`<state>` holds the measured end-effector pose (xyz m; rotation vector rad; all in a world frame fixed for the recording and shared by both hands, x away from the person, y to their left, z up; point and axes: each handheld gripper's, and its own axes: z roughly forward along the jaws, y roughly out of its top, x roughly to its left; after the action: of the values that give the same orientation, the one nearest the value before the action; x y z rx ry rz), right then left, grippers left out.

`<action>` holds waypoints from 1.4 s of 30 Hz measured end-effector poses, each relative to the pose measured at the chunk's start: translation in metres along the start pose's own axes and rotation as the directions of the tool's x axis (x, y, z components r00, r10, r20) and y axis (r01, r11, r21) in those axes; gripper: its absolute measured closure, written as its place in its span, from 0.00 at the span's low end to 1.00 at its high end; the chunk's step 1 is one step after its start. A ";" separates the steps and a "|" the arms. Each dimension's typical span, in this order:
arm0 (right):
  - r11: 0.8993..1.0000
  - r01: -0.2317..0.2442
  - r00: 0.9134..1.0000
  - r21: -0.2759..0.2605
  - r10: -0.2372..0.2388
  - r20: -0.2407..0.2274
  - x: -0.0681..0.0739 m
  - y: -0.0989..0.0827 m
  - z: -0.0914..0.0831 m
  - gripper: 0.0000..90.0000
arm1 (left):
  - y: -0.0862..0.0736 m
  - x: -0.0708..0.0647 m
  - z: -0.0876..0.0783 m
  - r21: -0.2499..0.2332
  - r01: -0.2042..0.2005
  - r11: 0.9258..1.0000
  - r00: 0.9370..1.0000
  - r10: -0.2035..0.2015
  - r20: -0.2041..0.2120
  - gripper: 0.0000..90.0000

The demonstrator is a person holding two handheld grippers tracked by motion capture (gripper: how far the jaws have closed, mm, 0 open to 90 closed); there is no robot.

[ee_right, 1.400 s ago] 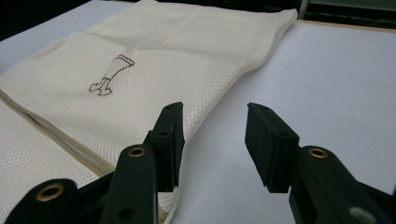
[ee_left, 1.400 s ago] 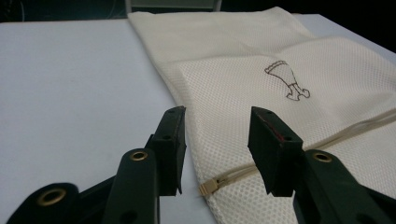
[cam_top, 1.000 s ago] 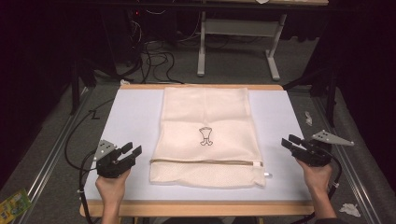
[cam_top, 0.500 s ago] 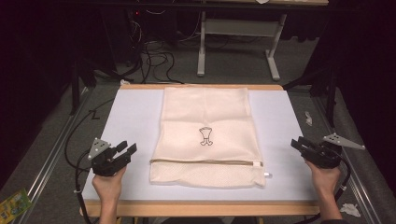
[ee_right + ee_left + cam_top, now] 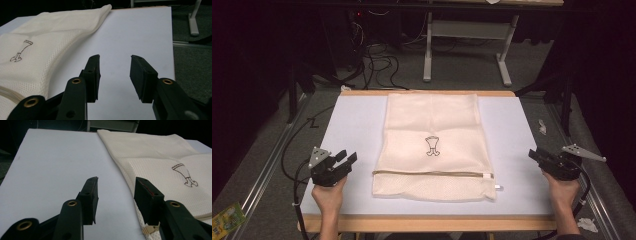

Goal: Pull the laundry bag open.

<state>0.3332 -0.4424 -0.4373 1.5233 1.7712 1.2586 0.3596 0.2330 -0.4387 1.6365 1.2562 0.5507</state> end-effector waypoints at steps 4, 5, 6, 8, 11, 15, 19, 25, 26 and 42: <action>1.000 0.003 1.000 0.007 -0.003 0.011 -0.003 -0.001 0.002 0.67 | -0.002 0.001 0.006 0.004 0.008 1.000 1.000 -0.008 -0.007 0.60; 1.000 0.001 1.000 0.009 -0.001 0.015 -0.003 -0.001 0.002 0.67 | -0.002 0.002 0.007 0.007 0.007 1.000 1.000 -0.007 -0.009 0.60; 1.000 -0.002 1.000 0.011 0.002 0.018 -0.003 -0.001 0.003 0.67 | -0.003 0.002 0.008 0.009 0.006 1.000 1.000 -0.006 -0.012 0.60; 1.000 0.002 1.000 0.015 -0.002 0.021 -0.003 -0.002 0.004 0.67 | -0.003 0.003 0.010 0.010 0.008 1.000 1.000 -0.007 -0.019 0.60; 1.000 -0.003 1.000 0.027 0.002 0.029 -0.004 -0.003 0.008 0.67 | -0.004 0.005 0.013 0.010 0.012 1.000 1.000 -0.012 -0.023 0.59; 0.999 -0.009 0.999 0.038 0.007 0.036 -0.004 -0.006 0.012 0.67 | -0.005 0.006 0.017 0.021 0.014 1.000 0.999 -0.013 -0.034 0.59; 0.999 -0.018 0.999 0.046 0.016 0.042 -0.005 -0.008 0.015 0.67 | -0.007 0.007 0.021 0.033 0.015 0.999 0.999 -0.013 -0.043 0.59; 0.998 -0.018 0.999 0.066 0.014 0.051 -0.007 -0.012 0.020 0.67 | -0.010 0.010 0.028 0.051 0.027 0.998 0.998 -0.024 -0.063 0.58; 0.997 -0.015 0.999 0.070 0.012 0.051 -0.007 -0.012 0.021 0.67 | -0.010 0.010 0.029 0.052 0.031 0.998 0.998 -0.028 -0.062 0.58; 0.994 -0.018 0.997 0.108 0.010 0.078 -0.008 -0.018 0.030 0.67 | -0.013 0.014 0.041 0.090 0.040 0.995 0.995 -0.031 -0.092 0.57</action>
<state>0.3513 -0.4388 -0.4685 1.6247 1.8075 1.1101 0.3913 0.2290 -0.4707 1.6772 1.3927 0.5579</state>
